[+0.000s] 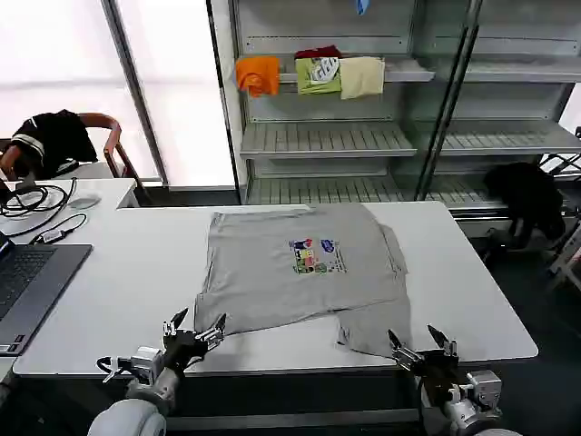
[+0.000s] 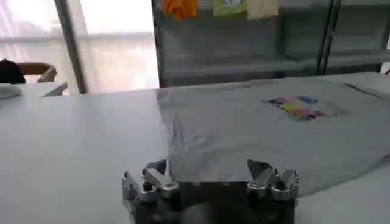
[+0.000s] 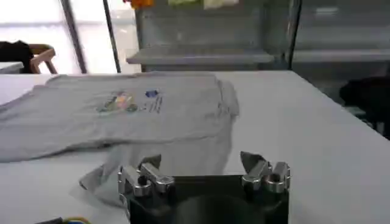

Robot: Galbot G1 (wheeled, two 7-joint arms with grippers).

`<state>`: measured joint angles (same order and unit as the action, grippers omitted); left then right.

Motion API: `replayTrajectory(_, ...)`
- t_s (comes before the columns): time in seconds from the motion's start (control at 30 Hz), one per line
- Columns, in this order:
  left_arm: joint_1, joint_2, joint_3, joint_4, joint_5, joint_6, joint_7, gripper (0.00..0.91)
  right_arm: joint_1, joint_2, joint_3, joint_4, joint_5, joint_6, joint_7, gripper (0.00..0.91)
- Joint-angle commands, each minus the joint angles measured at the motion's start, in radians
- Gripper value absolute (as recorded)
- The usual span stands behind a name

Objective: Fold and organize the clothes.

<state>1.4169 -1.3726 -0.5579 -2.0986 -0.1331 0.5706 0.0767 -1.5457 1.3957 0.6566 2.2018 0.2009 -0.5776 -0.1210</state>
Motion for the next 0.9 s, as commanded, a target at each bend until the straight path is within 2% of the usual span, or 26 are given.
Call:
replayTrajectory(0.03, 0.005, 0.002, 0.001, 0.019, 0.013, 0.007, -0.005, 0.907, -0.005, -0.001, -0.001, -0.032, -0.009, -0.001, 0.006, 0.907)
replayTrajectory(0.07, 0.006, 0.002, 0.001, 0.019, 0.013, 0.007, -0.005, 0.907, -0.004, 0.0, -0.003, -0.034, -0.008, -0.001, 0.006, 0.897)
replayTrajectory(0.1, 0.011, 0.002, -0.001, 0.013, 0.013, 0.007, -0.006, 0.907, 0.001, 0.001, -0.01, -0.04, -0.008, -0.001, 0.005, 0.826)
replayTrajectory(0.13, 0.016, 0.003, -0.002, 0.011, 0.014, 0.007, -0.006, 0.907, 0.005, 0.002, -0.014, -0.046, -0.01, -0.001, 0.005, 0.524)
replayTrajectory(0.17, 0.022, 0.004, -0.002, 0.007, 0.014, 0.007, -0.009, 0.867, 0.009, 0.003, -0.018, -0.05, -0.015, -0.001, 0.002, 0.353)
replayTrajectory(0.2, 0.028, 0.004, -0.003, 0.005, 0.014, 0.007, -0.011, 0.867, 0.013, 0.005, -0.021, -0.055, -0.017, -0.001, 0.0, 0.161)
replayTrajectory(0.23, 0.036, 0.003, -0.003, 0.003, 0.013, 0.007, -0.011, 0.474, 0.017, 0.006, -0.025, -0.06, -0.019, -0.001, -0.003, 0.0)
replayTrajectory(0.27, 0.044, 0.003, -0.003, 0.0, 0.013, 0.007, -0.014, 0.272, 0.02, 0.005, -0.026, -0.065, -0.019, -0.001, -0.006, 0.0)
replayTrajectory(0.33, 0.057, 0.002, -0.004, -0.003, 0.012, 0.006, -0.016, 0.02, 0.023, 0.003, -0.03, -0.07, -0.019, -0.001, -0.014, 0.0)
replayTrajectory(0.53, 0.073, -0.001, -0.007, -0.004, 0.008, 0.006, -0.013, 0.01, 0.03, 0.0, -0.037, -0.076, -0.017, 0.0, -0.04, 0.0)
replayTrajectory(0.9, 0.086, -0.006, -0.005, -0.004, -0.011, 0.006, 0.008, 0.0, 0.036, -0.003, -0.034, -0.073, -0.013, 0.004, -0.049, 0.0)
